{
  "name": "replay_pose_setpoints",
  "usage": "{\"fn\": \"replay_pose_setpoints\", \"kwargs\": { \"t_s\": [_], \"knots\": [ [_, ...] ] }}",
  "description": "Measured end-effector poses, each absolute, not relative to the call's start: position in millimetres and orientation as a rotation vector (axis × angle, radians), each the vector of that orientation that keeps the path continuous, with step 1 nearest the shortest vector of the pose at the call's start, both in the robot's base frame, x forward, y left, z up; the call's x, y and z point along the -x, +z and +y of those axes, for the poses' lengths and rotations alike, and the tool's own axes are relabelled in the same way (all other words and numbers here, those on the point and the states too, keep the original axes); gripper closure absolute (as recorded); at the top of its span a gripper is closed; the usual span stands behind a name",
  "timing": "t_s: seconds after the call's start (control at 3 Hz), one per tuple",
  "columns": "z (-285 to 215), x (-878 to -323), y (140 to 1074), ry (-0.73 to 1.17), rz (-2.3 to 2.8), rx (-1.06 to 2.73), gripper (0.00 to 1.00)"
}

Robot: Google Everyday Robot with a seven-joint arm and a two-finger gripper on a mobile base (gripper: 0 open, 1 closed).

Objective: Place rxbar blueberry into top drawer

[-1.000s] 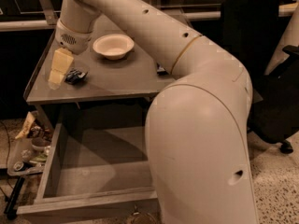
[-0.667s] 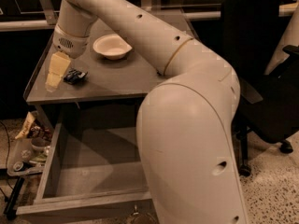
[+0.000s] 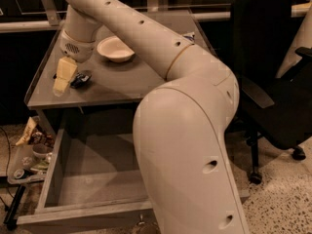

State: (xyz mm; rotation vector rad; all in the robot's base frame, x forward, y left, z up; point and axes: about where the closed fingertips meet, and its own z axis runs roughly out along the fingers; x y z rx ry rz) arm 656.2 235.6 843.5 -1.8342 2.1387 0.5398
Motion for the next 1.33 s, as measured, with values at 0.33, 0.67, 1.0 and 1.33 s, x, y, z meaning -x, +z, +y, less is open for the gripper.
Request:
{"fn": "replay_pose_setpoints", "kwargs": {
  "t_s": [0.33,0.67,1.0,1.33],
  "knots": [
    [221.3,-674.7,832.7,0.495,2.173,1.805,0.00],
    [214.7,-680.3,818.8,0.506,2.202,1.791,0.00],
    [214.7,-680.4,818.5,0.506,2.202,1.791,0.19],
    [214.7,-680.4,818.5,0.506,2.202,1.791,0.42]
  ]
}}
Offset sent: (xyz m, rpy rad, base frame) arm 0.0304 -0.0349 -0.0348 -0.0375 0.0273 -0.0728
